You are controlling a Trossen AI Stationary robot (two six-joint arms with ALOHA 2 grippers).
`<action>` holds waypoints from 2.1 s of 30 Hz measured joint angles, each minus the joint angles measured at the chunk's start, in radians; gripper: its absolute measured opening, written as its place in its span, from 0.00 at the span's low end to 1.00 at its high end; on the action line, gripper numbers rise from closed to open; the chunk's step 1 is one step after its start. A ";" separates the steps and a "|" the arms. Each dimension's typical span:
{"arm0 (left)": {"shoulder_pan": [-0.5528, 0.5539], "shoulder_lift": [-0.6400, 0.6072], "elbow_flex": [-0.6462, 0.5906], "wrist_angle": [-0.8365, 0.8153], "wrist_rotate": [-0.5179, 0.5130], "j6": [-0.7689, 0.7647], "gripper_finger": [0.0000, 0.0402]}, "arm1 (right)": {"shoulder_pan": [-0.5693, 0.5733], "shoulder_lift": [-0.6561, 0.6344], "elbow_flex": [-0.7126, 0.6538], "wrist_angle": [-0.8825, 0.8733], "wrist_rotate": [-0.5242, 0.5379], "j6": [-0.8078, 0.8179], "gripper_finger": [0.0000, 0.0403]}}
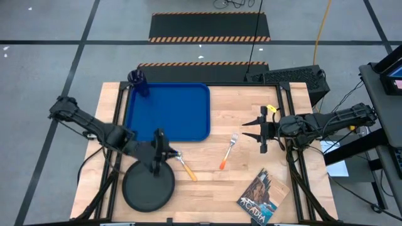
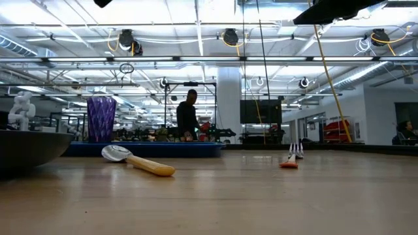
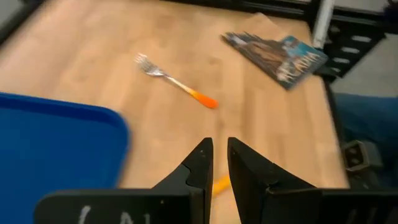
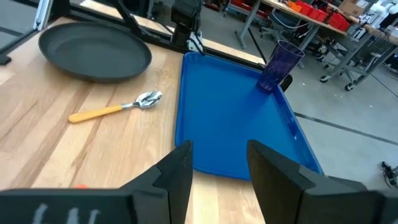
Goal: Pick and place plate/cup/fork/spoon on tray
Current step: Put the black plate on the blue tray
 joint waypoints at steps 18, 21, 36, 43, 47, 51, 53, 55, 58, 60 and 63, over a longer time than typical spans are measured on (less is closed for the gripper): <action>-0.252 0.432 0.323 -0.167 0.103 -0.443 0.12 | 0.000 0.078 0.000 0.083 -0.003 0.000 0.36; -0.279 0.489 0.358 -0.205 0.150 -0.537 0.13 | 0.000 0.110 0.000 0.121 -0.004 -0.022 0.36; -0.428 0.634 0.368 -0.243 0.191 -0.928 0.45 | 0.000 0.183 0.000 0.191 -0.005 -0.112 0.36; -0.441 0.698 0.368 -0.246 0.186 -0.971 0.55 | 0.000 0.182 0.000 0.191 -0.005 -0.143 0.36; -0.442 0.715 0.368 -0.277 0.184 -0.948 0.60 | 0.000 0.182 0.000 0.191 -0.005 -0.153 0.36; -0.440 0.734 0.368 -0.324 0.184 -0.968 0.61 | 0.000 0.182 0.000 0.191 -0.005 -0.167 0.36; -0.441 0.745 0.368 -0.326 0.183 -0.977 0.61 | 0.000 0.182 0.000 0.191 -0.004 -0.174 0.36; -0.445 0.755 0.368 -0.324 0.182 -0.982 0.61 | 0.000 0.182 0.000 0.191 -0.005 -0.174 0.36; -0.449 0.773 0.368 -0.323 0.183 -0.982 0.61 | 0.000 0.182 0.000 0.191 -0.005 -0.173 0.36; -0.451 0.783 0.368 -0.325 0.184 -0.981 0.61 | 0.000 0.182 0.000 0.191 -0.005 -0.166 0.36; -0.457 0.789 0.368 -0.327 0.182 -0.982 0.61 | 0.000 0.182 0.000 0.191 -0.005 -0.151 0.36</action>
